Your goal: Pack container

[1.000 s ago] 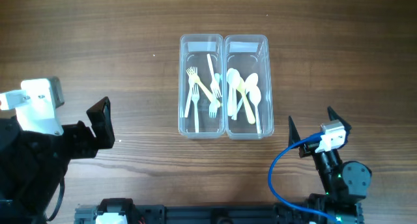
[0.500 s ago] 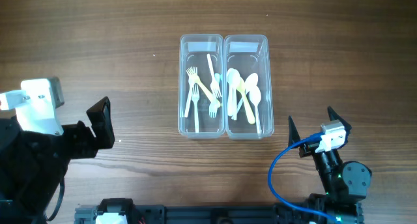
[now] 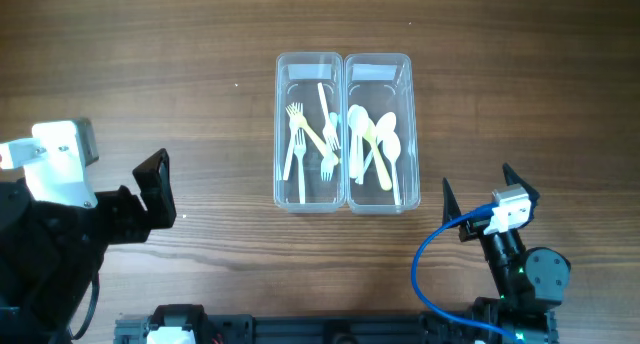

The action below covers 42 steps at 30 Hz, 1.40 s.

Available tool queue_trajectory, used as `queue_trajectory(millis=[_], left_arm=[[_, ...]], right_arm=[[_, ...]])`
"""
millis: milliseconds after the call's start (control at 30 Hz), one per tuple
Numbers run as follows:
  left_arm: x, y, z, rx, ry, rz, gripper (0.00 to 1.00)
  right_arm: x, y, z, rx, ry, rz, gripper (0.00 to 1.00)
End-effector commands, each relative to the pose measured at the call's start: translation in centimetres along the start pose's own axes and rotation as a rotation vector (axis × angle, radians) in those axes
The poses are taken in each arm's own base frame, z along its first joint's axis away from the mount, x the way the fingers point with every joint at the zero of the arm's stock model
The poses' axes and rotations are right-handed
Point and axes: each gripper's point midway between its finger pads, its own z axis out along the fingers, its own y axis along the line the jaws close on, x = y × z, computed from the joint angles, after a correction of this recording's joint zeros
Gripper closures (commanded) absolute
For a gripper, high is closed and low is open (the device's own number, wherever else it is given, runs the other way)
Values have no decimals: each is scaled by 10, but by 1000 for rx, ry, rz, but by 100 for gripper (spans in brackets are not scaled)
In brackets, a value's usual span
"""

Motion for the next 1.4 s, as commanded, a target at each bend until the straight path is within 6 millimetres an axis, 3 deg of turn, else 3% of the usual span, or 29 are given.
queue_trajectory(millis=[0, 133, 333, 767, 1000, 1367], left_arm=[[5, 2, -2, -12, 14, 8, 0], [6, 7, -3, -24, -61, 2, 0], [14, 14, 17, -21, -293, -5, 0], [135, 29, 116, 32, -467, 4, 0], [147, 31, 130, 33, -483, 5, 0], [150, 34, 145, 29, -541, 6, 0]], right_arm=[[-3, 2, 0, -9, -14, -12, 0], [-3, 2, 0, -9, -14, -12, 0], [-3, 2, 0, -9, -14, -12, 0], [-3, 2, 0, -9, -14, -12, 0], [-3, 2, 0, -9, -14, -12, 0], [-3, 2, 0, -9, -14, -12, 0]])
